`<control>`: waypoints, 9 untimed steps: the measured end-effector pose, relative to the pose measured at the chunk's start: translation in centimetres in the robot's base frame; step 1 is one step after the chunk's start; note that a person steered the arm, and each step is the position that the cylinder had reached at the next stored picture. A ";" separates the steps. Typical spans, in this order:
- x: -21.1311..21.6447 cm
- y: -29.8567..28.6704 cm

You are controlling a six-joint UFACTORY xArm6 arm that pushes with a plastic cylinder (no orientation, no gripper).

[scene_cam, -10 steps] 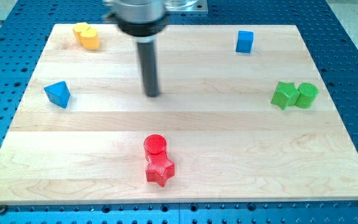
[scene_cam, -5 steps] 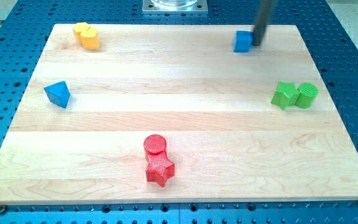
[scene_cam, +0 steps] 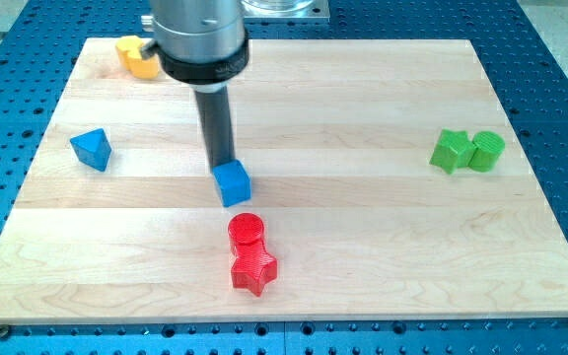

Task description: Place the cube into the triangle

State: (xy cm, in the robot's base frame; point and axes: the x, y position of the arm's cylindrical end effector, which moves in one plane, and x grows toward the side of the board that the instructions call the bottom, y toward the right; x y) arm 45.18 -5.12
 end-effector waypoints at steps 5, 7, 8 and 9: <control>-0.9 -3.6; -0.4 -13.7; -0.2 -14.9; -0.2 -14.4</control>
State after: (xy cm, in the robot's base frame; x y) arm 44.98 -19.57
